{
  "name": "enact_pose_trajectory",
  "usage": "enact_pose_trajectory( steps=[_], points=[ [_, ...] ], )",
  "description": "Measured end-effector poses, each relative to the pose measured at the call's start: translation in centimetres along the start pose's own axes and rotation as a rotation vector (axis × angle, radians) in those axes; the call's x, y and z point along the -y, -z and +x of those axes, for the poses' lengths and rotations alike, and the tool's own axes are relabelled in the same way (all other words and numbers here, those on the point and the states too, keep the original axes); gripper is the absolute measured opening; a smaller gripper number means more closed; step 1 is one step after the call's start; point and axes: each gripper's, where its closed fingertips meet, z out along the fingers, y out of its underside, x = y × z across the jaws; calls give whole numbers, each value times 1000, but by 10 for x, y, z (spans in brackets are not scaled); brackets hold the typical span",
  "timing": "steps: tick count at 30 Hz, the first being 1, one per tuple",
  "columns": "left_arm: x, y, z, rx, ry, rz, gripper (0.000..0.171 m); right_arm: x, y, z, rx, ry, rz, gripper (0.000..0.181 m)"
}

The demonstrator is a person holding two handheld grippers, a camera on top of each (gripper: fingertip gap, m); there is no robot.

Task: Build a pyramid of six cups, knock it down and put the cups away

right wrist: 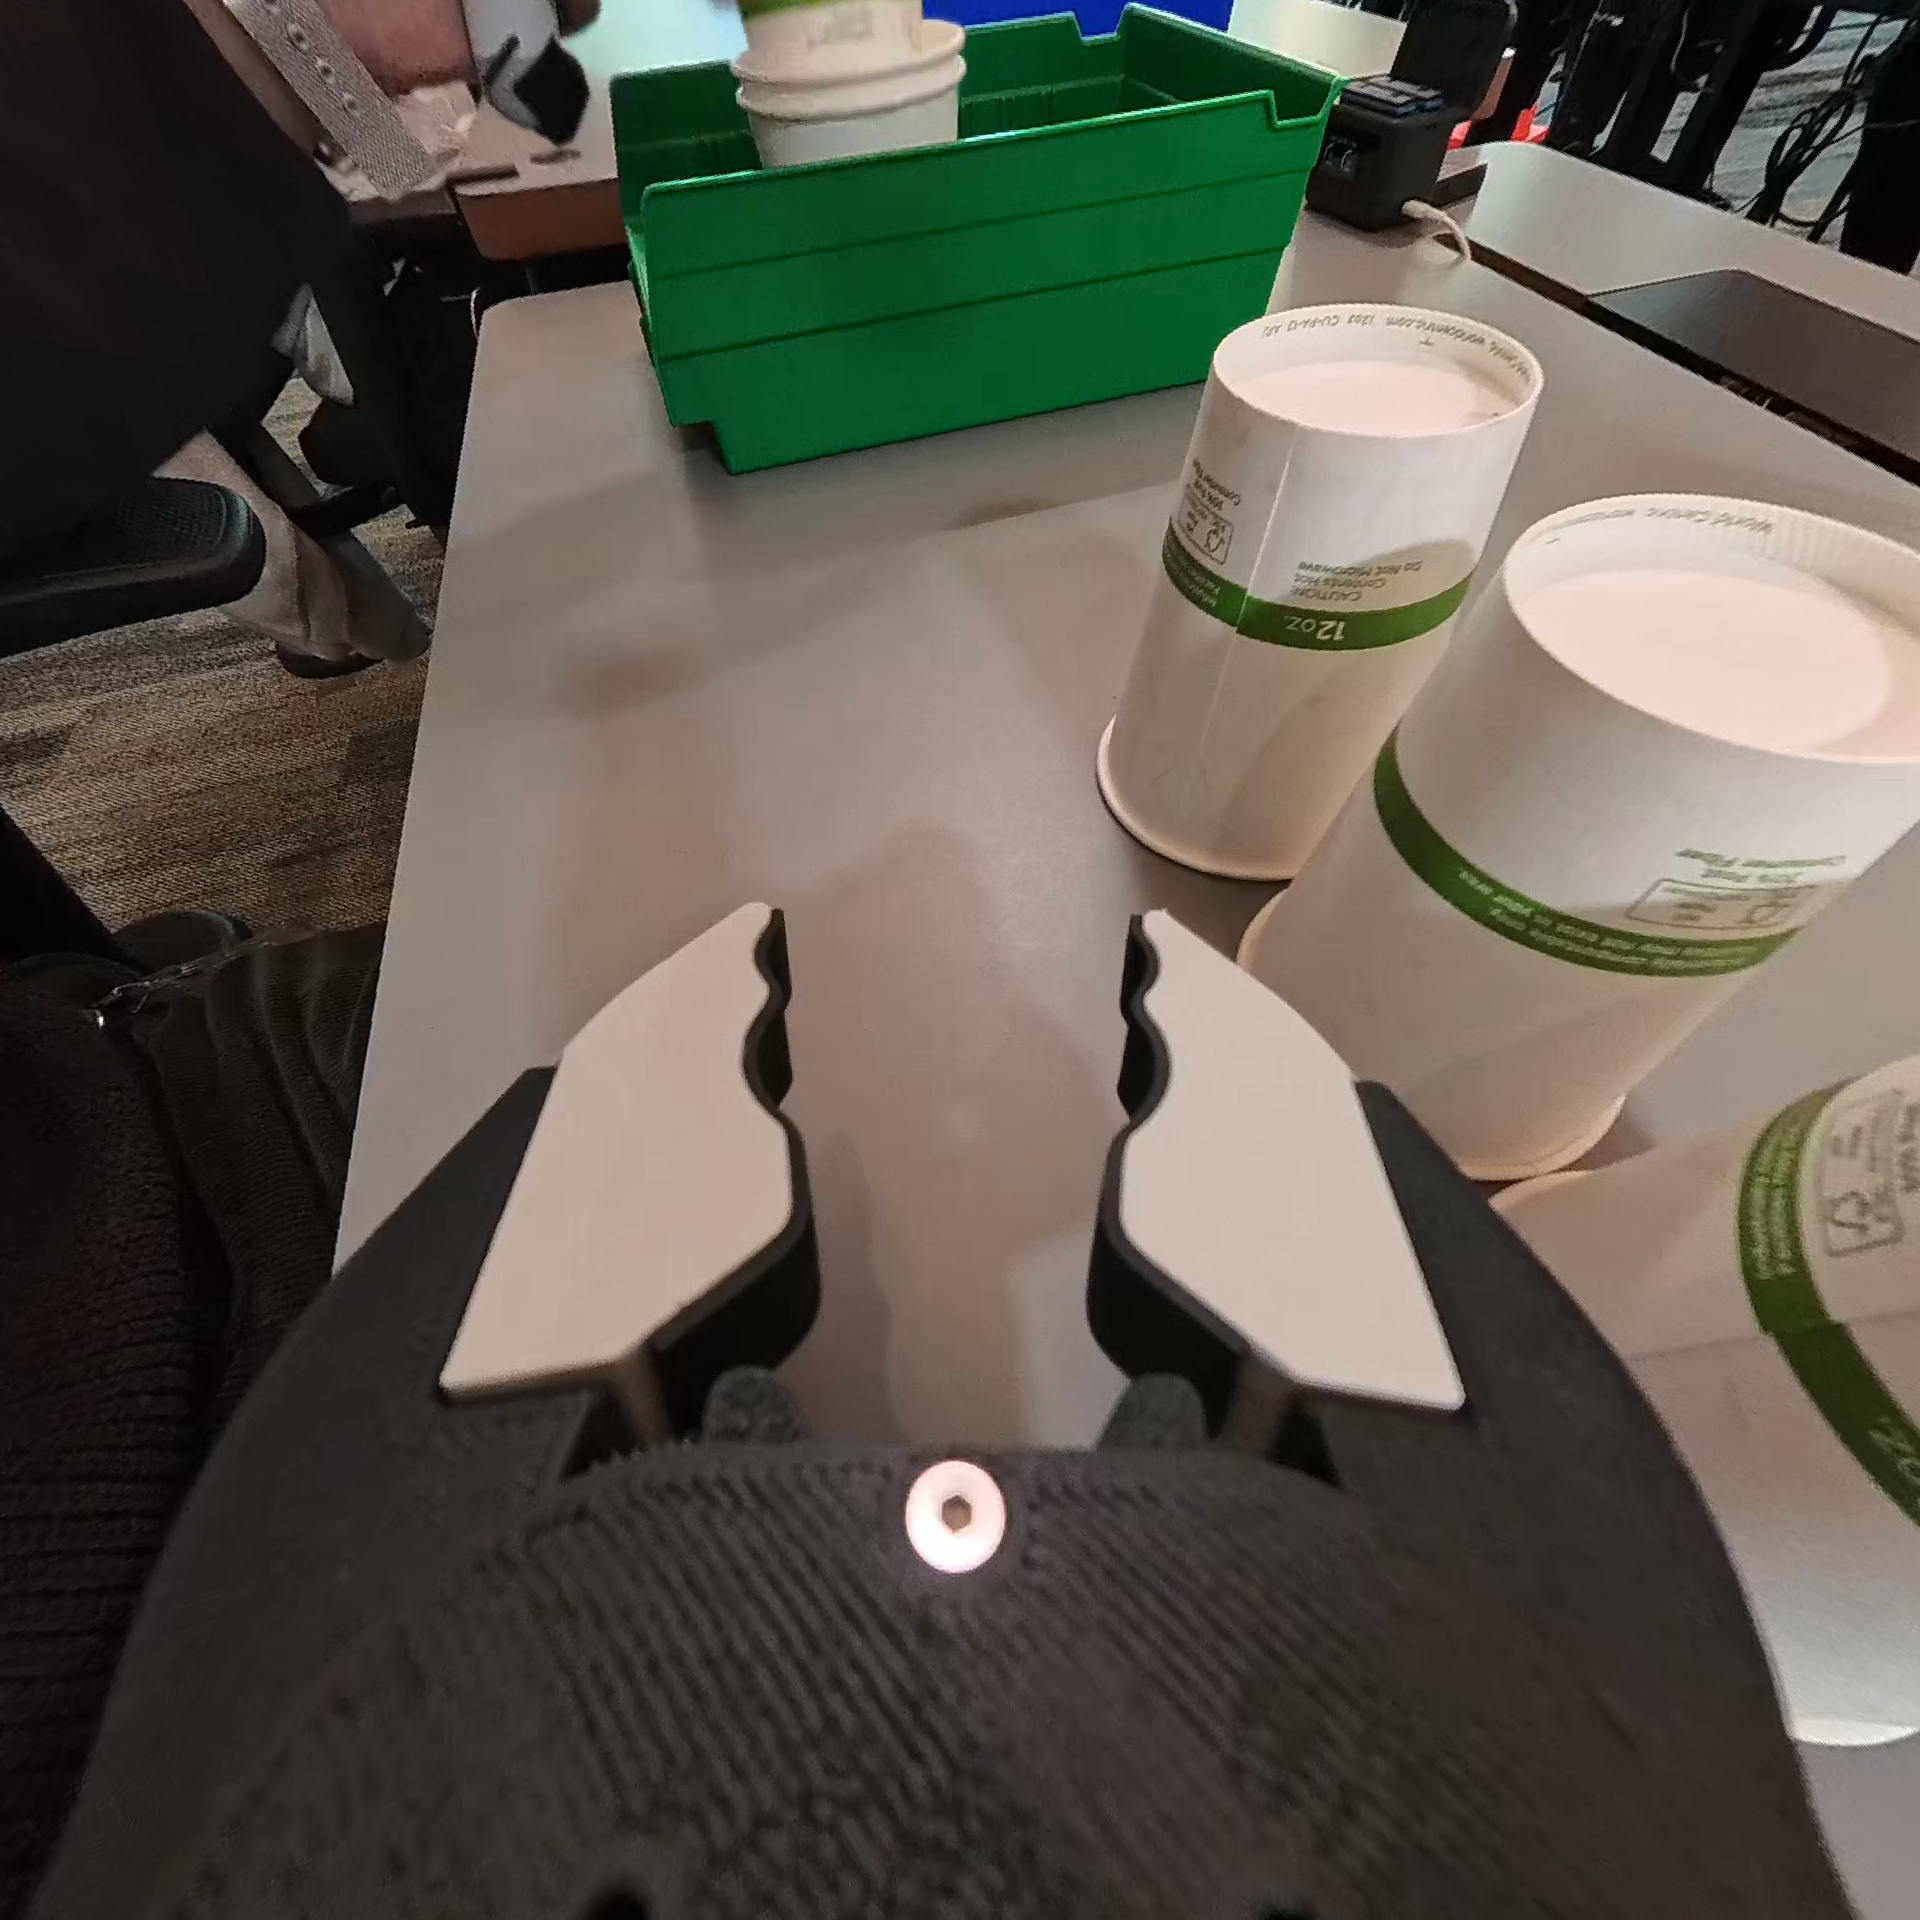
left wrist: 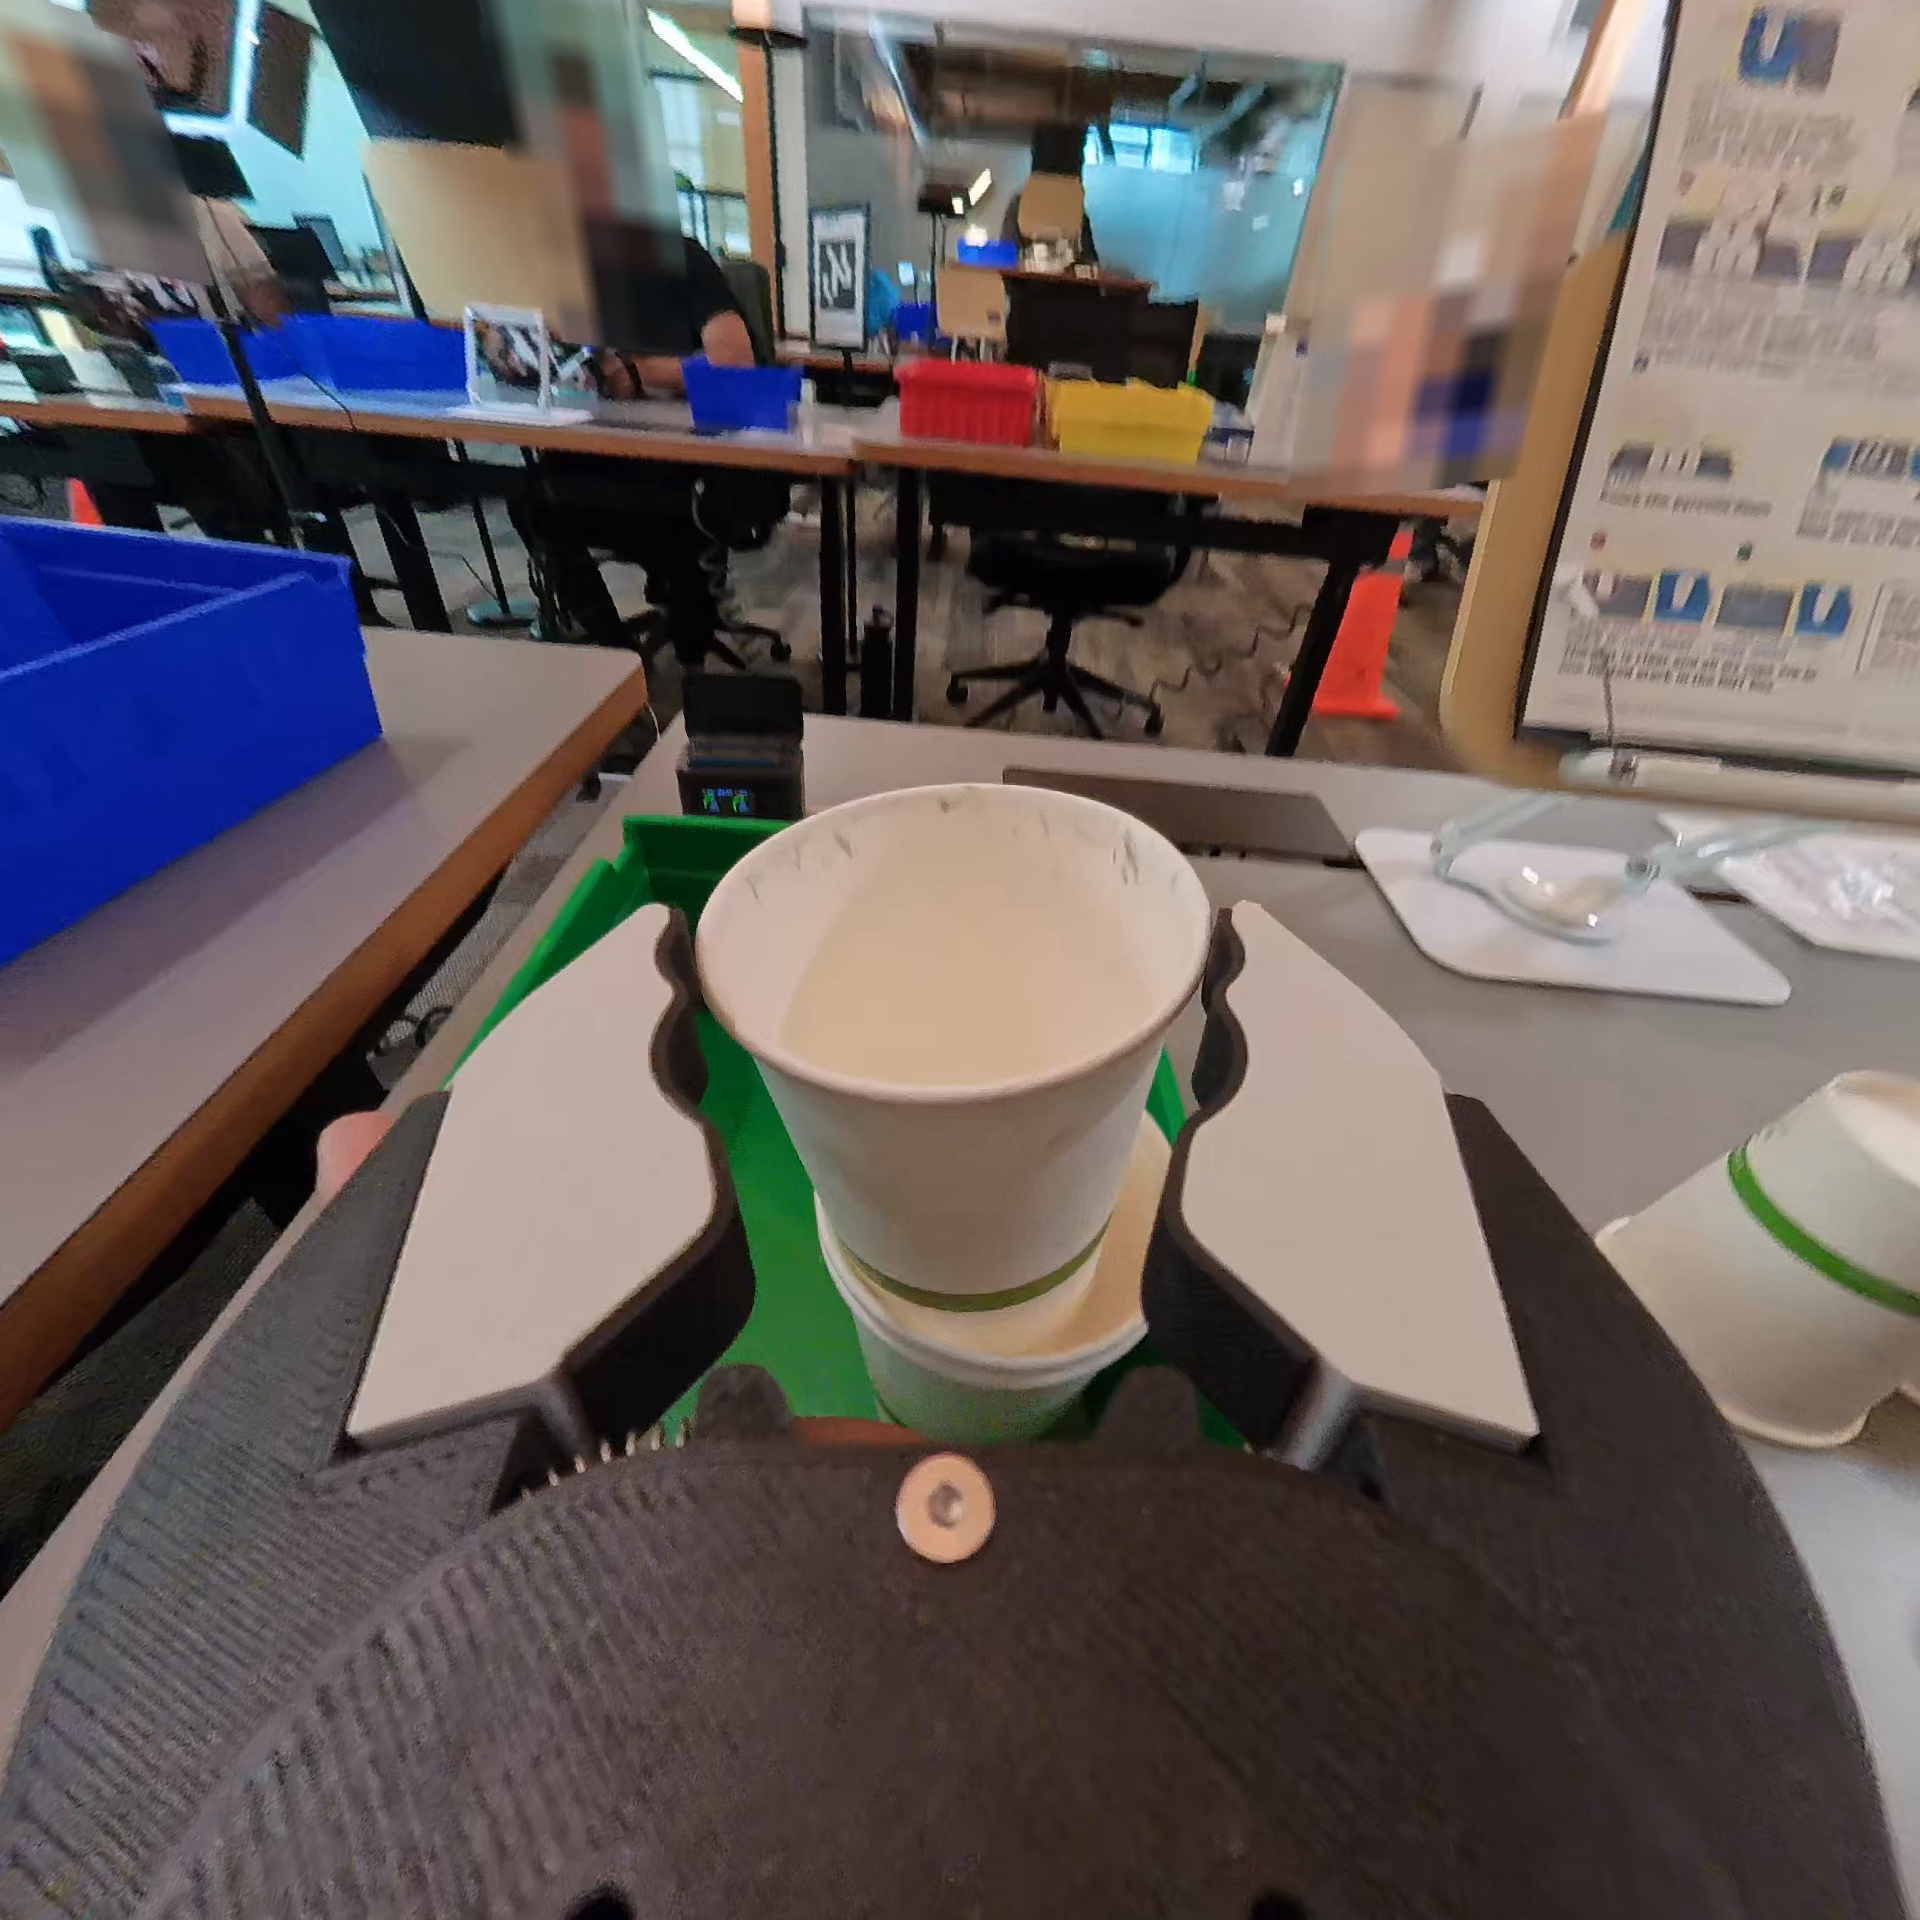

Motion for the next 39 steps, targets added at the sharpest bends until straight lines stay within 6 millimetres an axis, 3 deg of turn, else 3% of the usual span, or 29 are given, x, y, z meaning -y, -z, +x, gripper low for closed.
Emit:
enact_pose_trajectory(
  steps=[6, 9, 13, 17, 23, 25, 26, 28, 31, 34, 36, 38, 39],
  points=[
    [43, 20, 0, 38, 44, 136, 94, 1, 0, 0, -1, 3, 2, 62],
    [64, 30, 9, 21, 57, 189, 94, 1, 0, 0, -2, 3, 4, 63],
    [85, 39, 36, -57, 84, 225, 93, 5, 0, -1, -1, -14, 21, 63],
    [92, 38, 72, -155, 144, 218, 92, 23, 0, -5, 16, -118, 102, 64],
    [66, 24, 142, -332, 216, 66, 91, 61, -9, -38, 123, -361, 276, 68],
    [61, 28, 168, -405, 267, 87, 46, 71, -15, -53, 188, -458, 325, 70],
    [60, 33, 181, -452, 320, 118, 39, 76, -19, -58, 212, -516, 356, 72],
    [42, 34, 199, -493, 383, 80, 40, 82, -29, -61, 247, -645, 389, 72],
    [17, 28, 200, -425, 399, 36, 41, 61, -43, -66, 270, -710, 253, 76],
    [-8, 18, 203, -404, 292, -41, 43, 41, -34, -68, 271, -679, 161, 77],
    [-29, 9, 199, -372, 195, -114, 55, 41, -27, -60, 242, -652, 166, 76],
    [-44, 0, 181, -285, 103, -157, 75, 46, -22, -51, 214, -635, 199, 73],
    [-51, -3, 174, -267, 59, -177, 77, 46, -21, -48, 202, -627, 207, 72]
  ],
)
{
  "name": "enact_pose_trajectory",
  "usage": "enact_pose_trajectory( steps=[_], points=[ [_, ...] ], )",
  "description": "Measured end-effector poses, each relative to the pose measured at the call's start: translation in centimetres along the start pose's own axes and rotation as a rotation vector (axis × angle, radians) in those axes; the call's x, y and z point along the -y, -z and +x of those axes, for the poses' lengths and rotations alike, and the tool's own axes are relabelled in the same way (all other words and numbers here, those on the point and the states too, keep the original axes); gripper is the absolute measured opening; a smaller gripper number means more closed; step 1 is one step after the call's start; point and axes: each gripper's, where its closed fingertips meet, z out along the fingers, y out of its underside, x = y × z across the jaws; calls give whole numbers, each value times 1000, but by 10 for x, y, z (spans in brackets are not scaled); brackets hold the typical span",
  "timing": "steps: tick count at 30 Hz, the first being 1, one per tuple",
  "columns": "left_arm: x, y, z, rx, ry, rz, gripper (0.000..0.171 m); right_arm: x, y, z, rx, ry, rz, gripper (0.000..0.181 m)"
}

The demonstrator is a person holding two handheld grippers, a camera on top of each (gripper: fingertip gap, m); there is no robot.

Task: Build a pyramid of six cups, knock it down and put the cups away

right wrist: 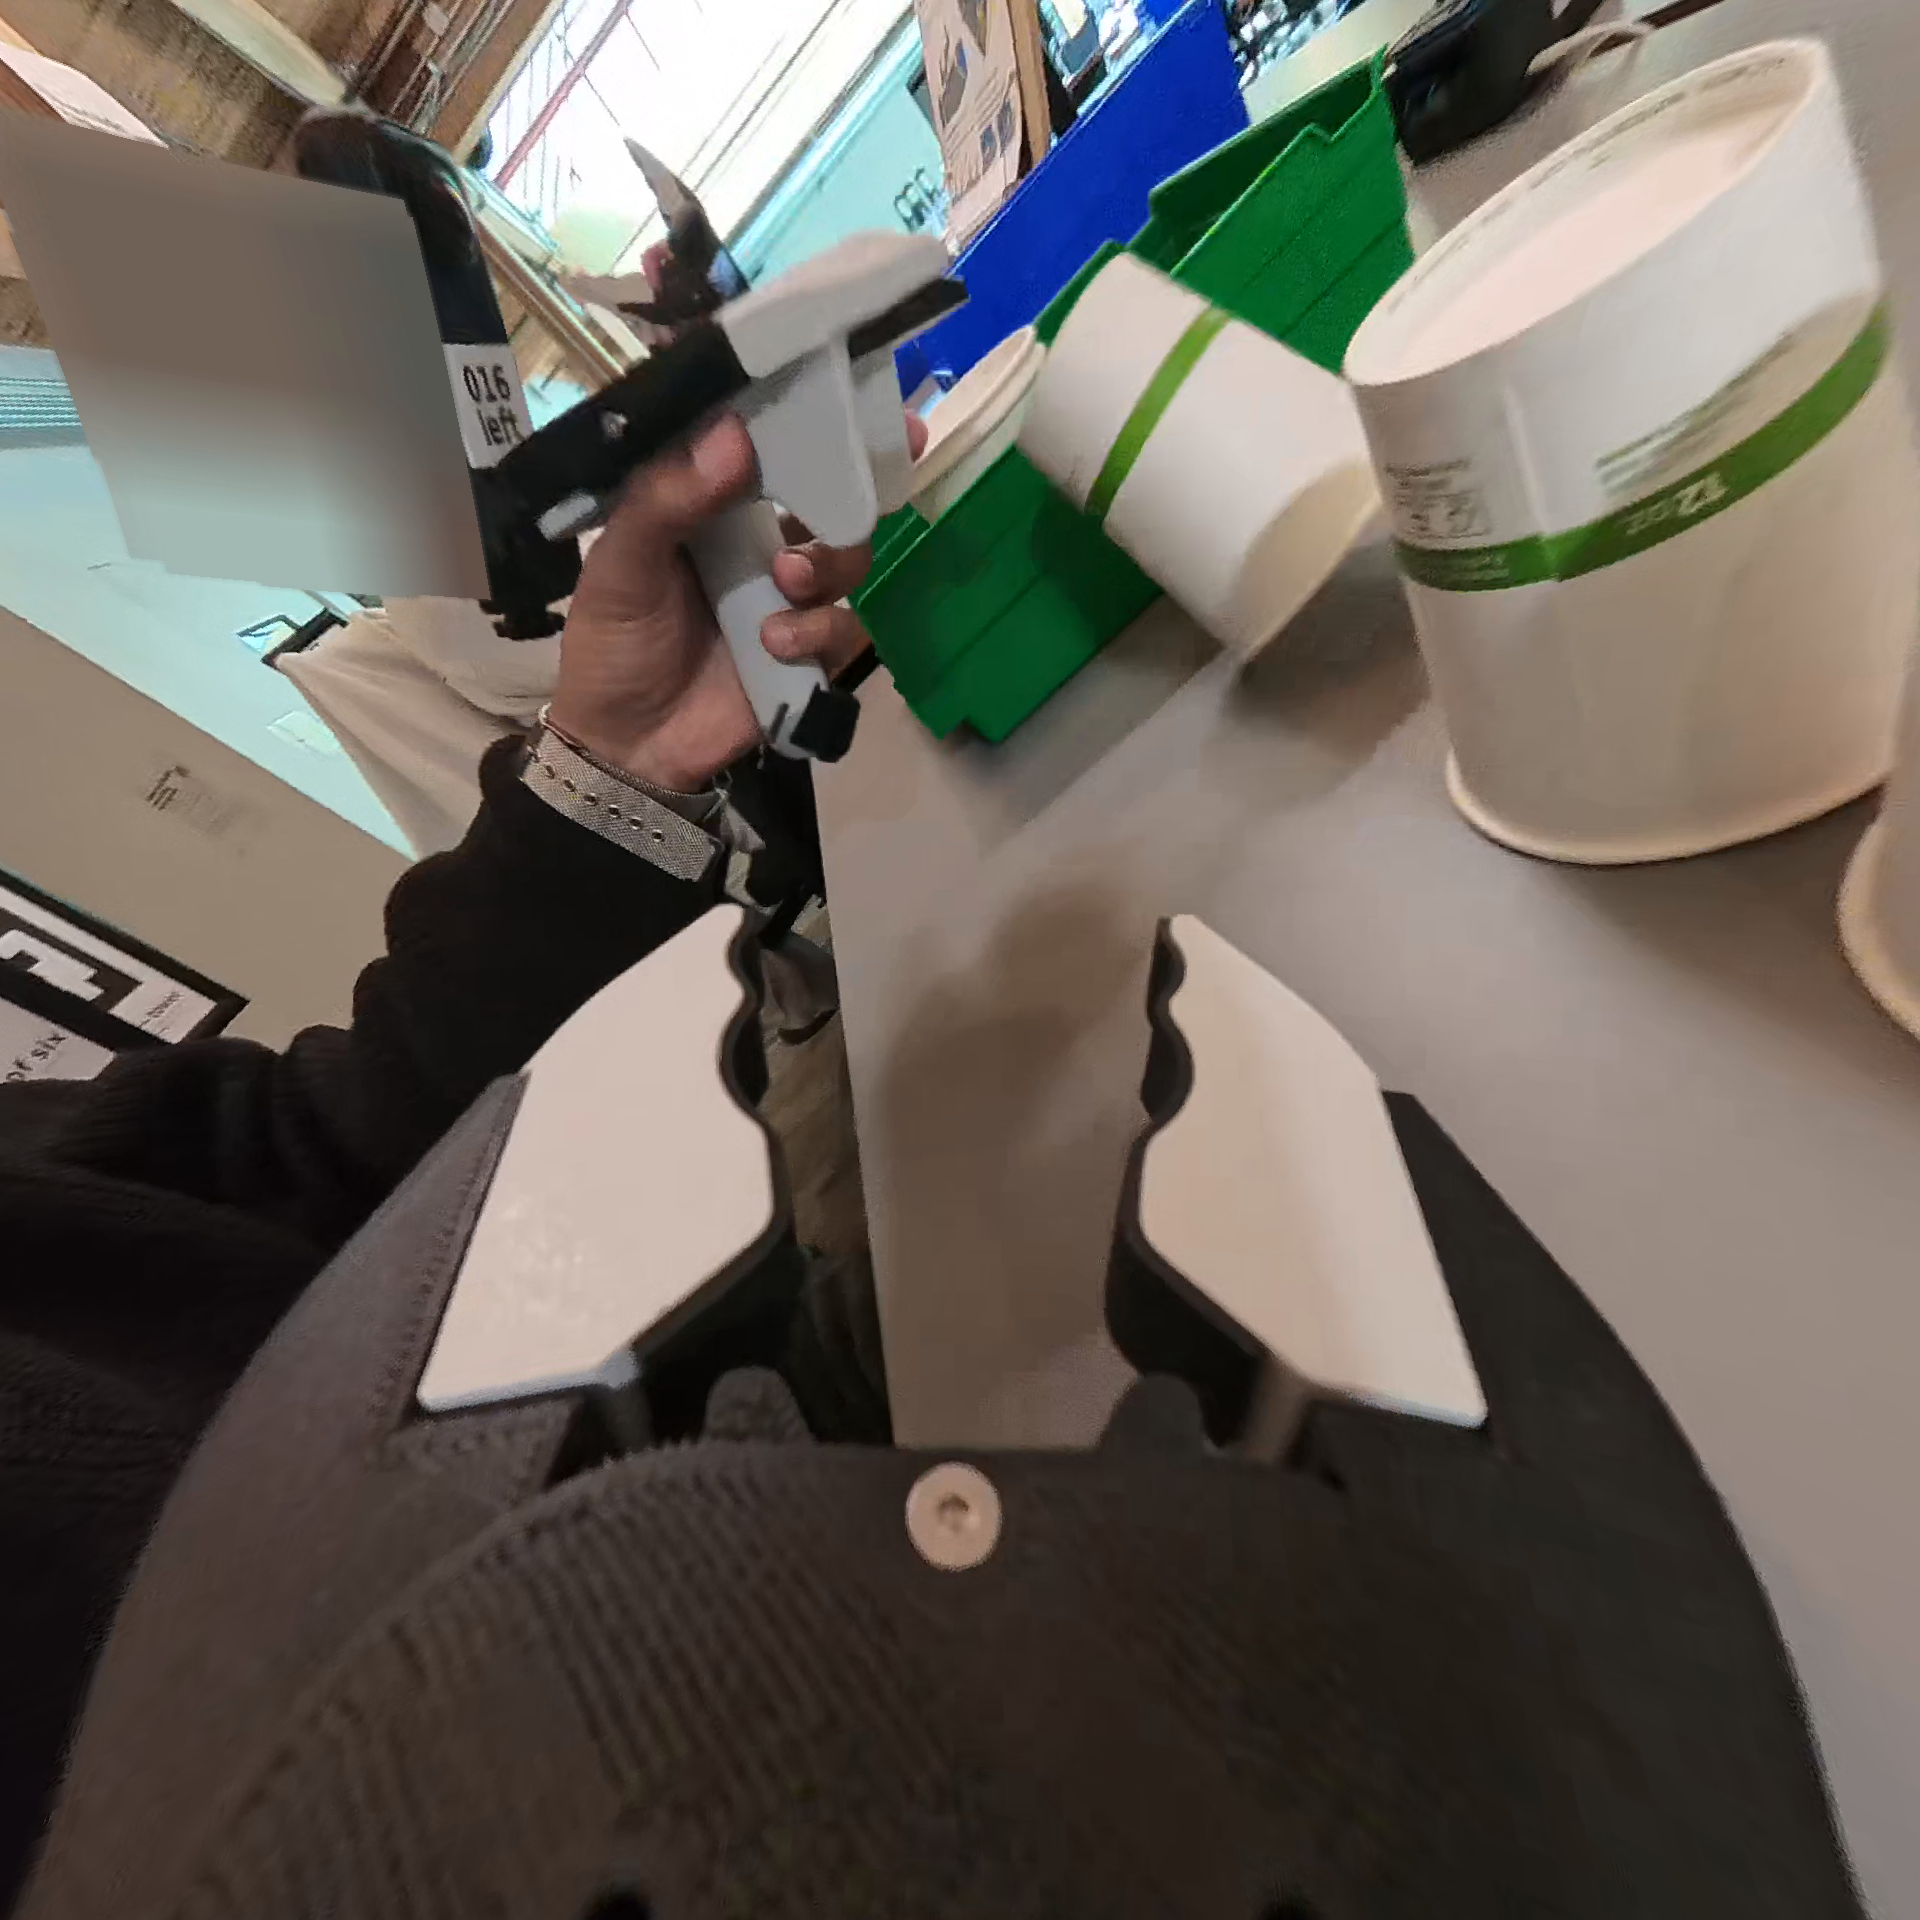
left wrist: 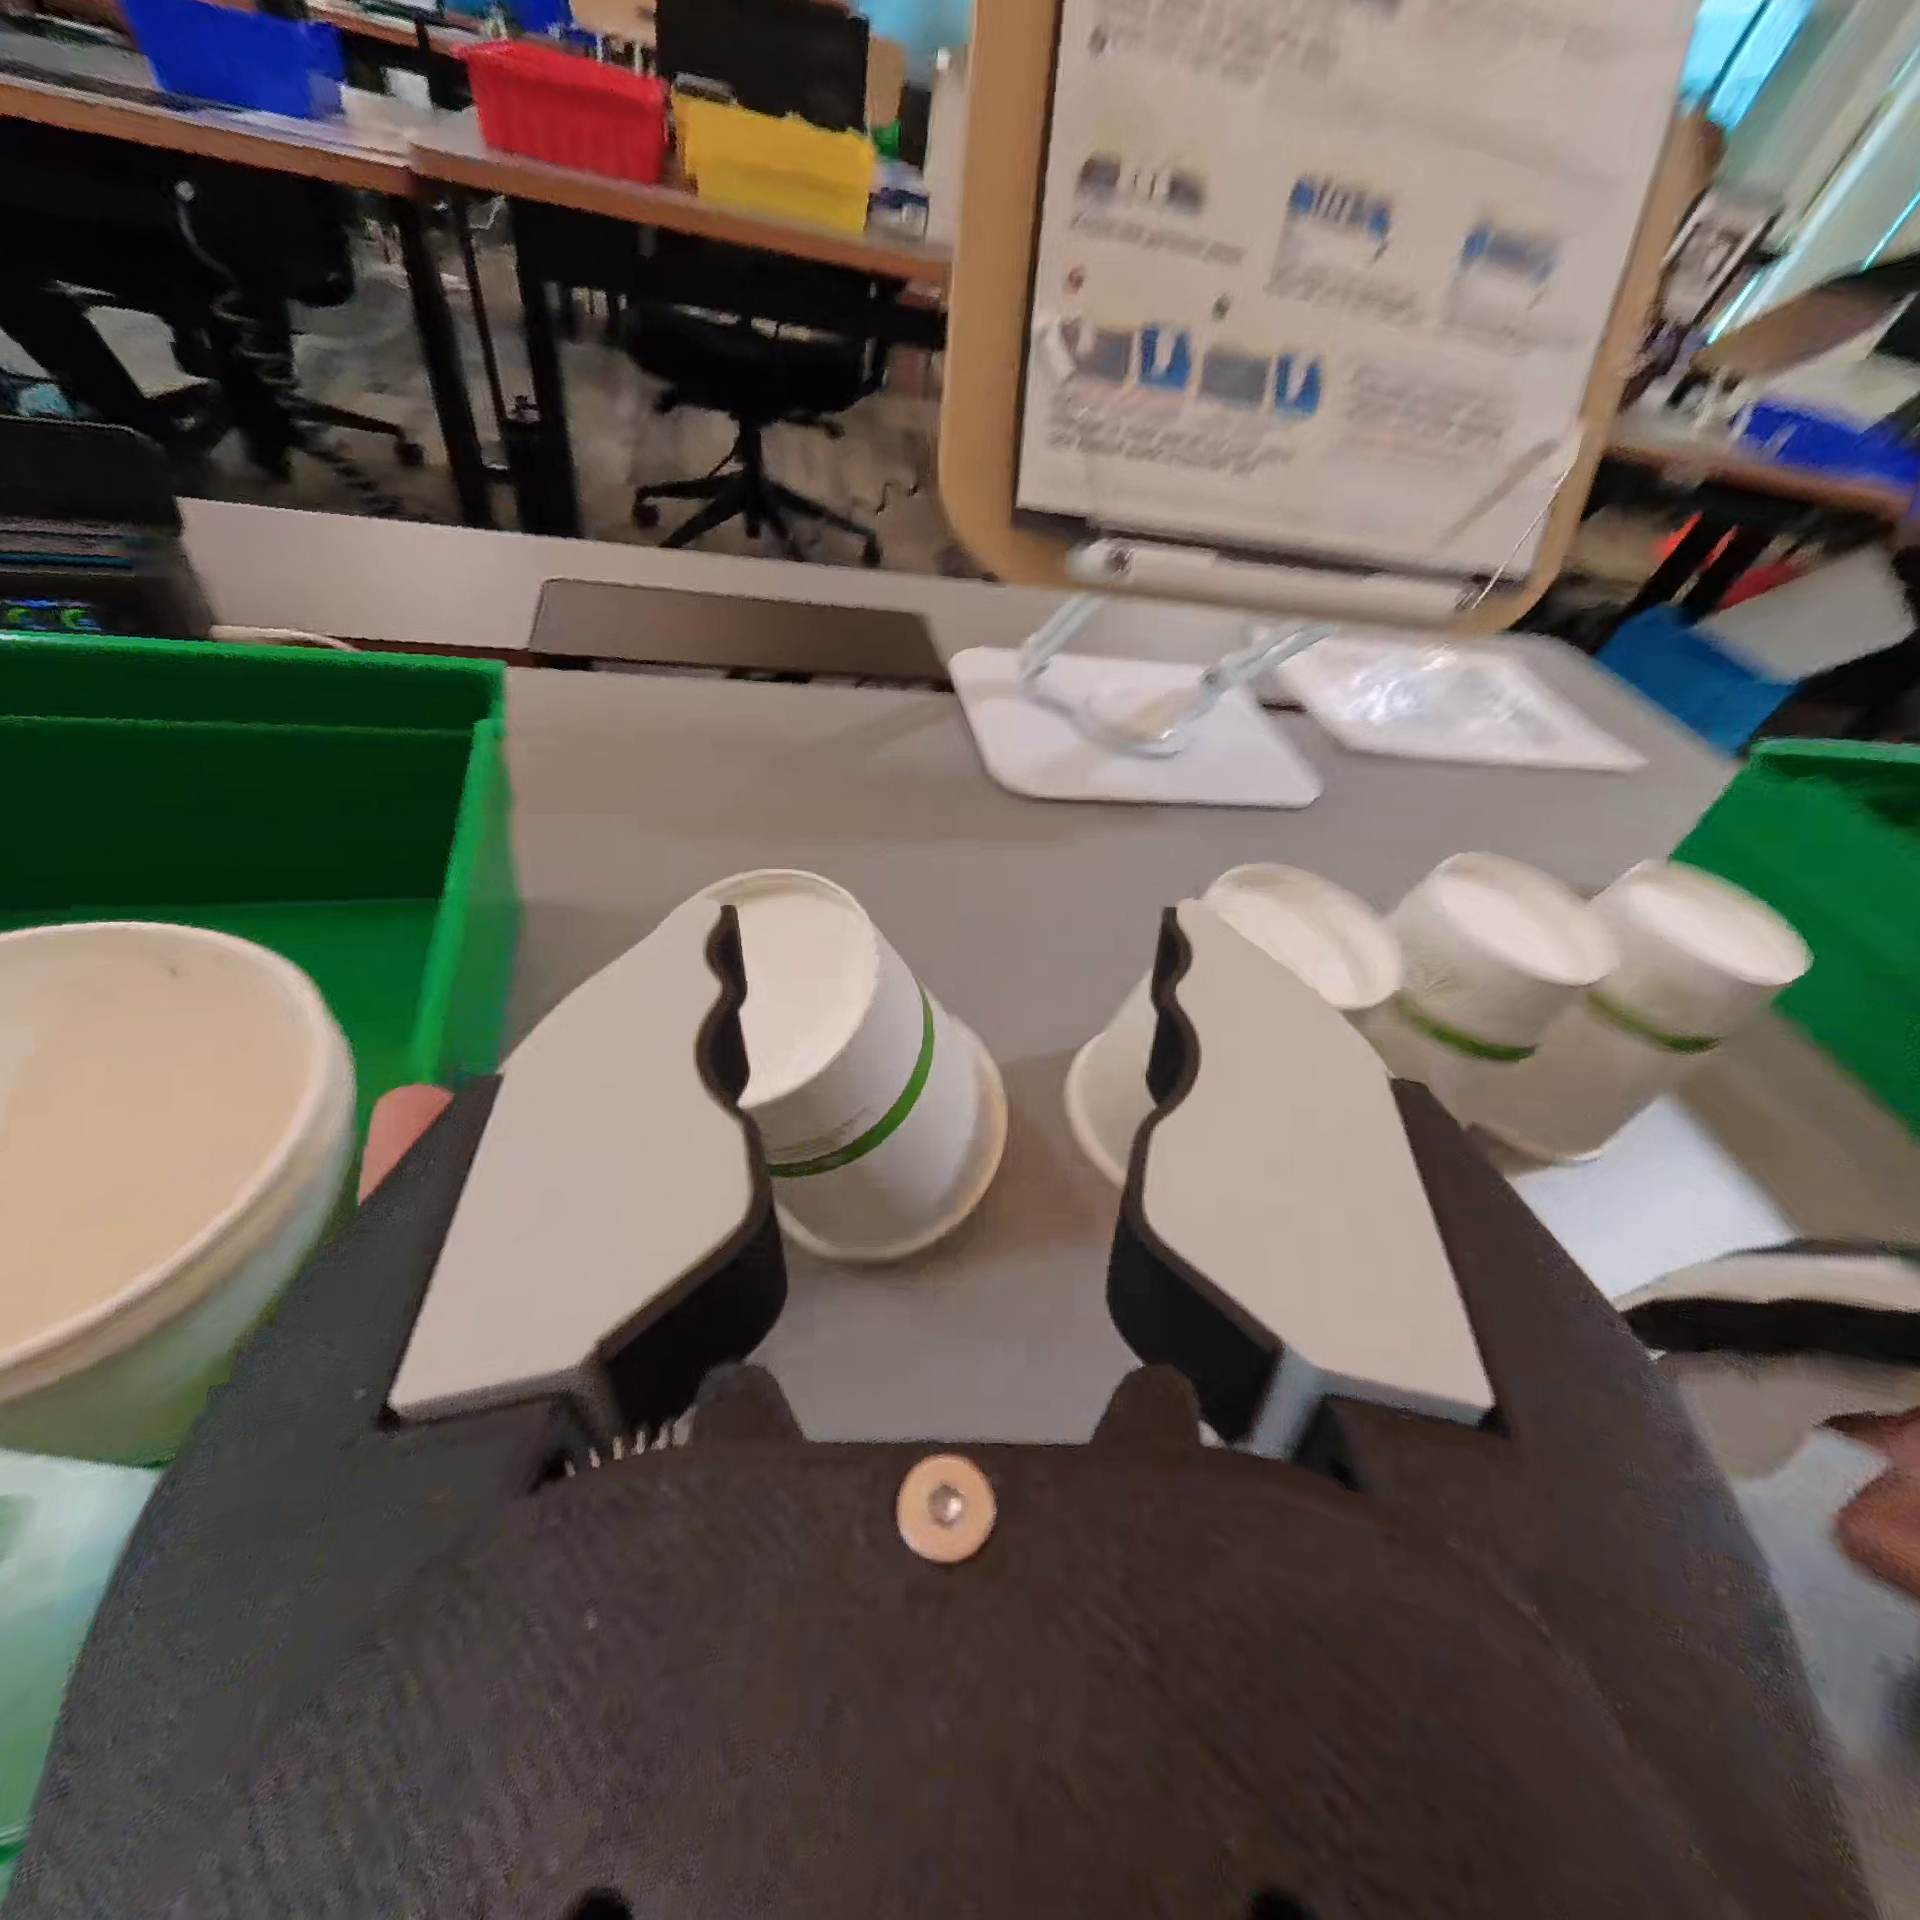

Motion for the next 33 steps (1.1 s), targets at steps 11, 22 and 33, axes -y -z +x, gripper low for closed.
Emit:
enact_pose_trajectory(
  steps=[11, 22, 33],
  points=[
    [-29, -9, -36, 216, -396, -78, 82, -19, -6, 8, -83, 218, -100, 72],
    [-48, -6, -40, 137, -425, -220, 83, -40, -16, 5, -148, 454, -202, 73],
    [-42, -36, -22, -262, -855, -704, 63, -34, -15, 0, -115, 355, -157, 72]
  ],
)
